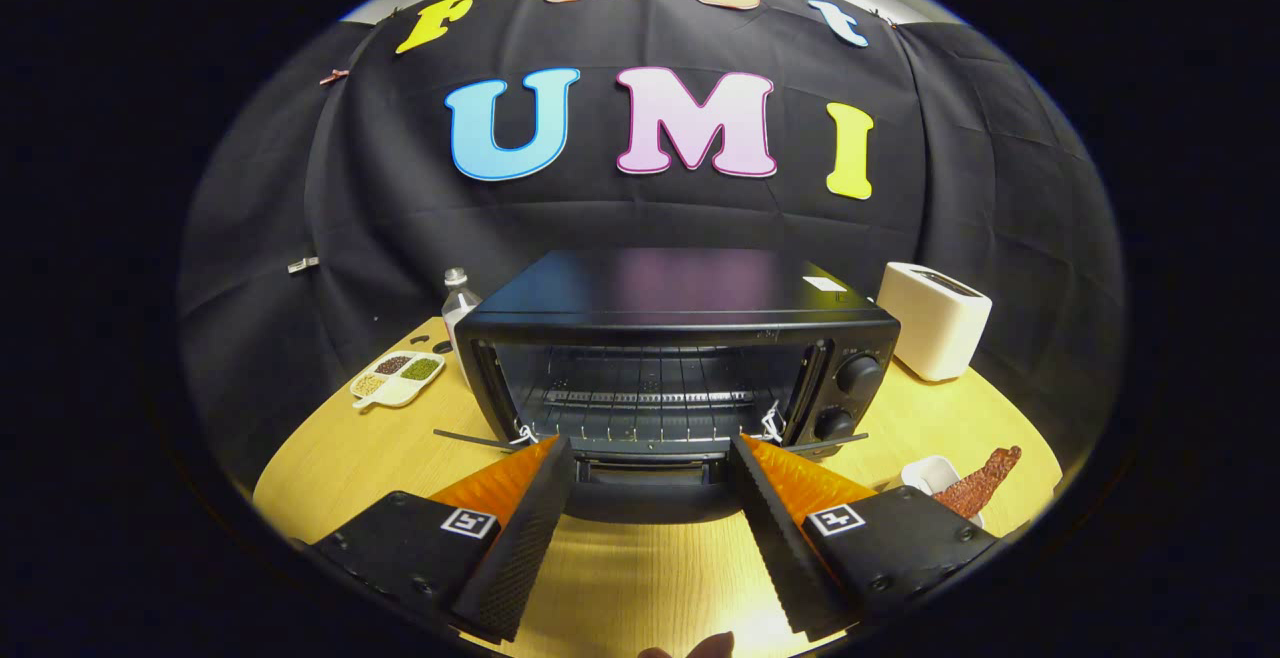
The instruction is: Open the toaster oven, put the food inside, and close the toaster oven door.
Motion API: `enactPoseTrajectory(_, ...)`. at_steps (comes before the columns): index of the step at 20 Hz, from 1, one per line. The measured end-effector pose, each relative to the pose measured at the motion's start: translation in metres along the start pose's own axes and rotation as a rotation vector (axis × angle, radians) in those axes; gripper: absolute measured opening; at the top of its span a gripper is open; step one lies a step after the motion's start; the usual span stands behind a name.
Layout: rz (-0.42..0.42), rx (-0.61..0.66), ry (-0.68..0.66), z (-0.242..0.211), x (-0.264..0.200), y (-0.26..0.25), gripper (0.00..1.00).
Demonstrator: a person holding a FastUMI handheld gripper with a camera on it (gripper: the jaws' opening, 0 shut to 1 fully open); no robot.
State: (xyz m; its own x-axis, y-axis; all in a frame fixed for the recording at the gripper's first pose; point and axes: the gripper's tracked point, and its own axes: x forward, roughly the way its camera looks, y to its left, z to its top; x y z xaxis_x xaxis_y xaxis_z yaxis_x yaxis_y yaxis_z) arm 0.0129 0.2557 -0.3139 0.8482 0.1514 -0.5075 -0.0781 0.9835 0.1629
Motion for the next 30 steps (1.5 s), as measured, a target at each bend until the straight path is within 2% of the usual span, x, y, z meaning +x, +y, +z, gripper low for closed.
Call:
enactPoseTrajectory(6,-0.001,-0.04,0.071,-0.037,-0.014,0.001,0.97)
enactPoseTrajectory(11,0.023,-0.068,0.281,-0.104,-0.023,-0.003,0.96)
enactPoseTrajectory(13,0.027,-0.061,0.322,-0.117,-0.033,-0.01,0.98)
enactPoseTrajectory(18,0.051,-0.061,0.296,-0.102,-0.048,-0.026,0.98)
enactPoseTrajectory(22,0.104,-0.031,0.279,-0.083,-0.059,-0.028,0.98)
enactPoseTrajectory(30,0.188,0.011,0.219,-0.008,-0.083,-0.067,0.98)
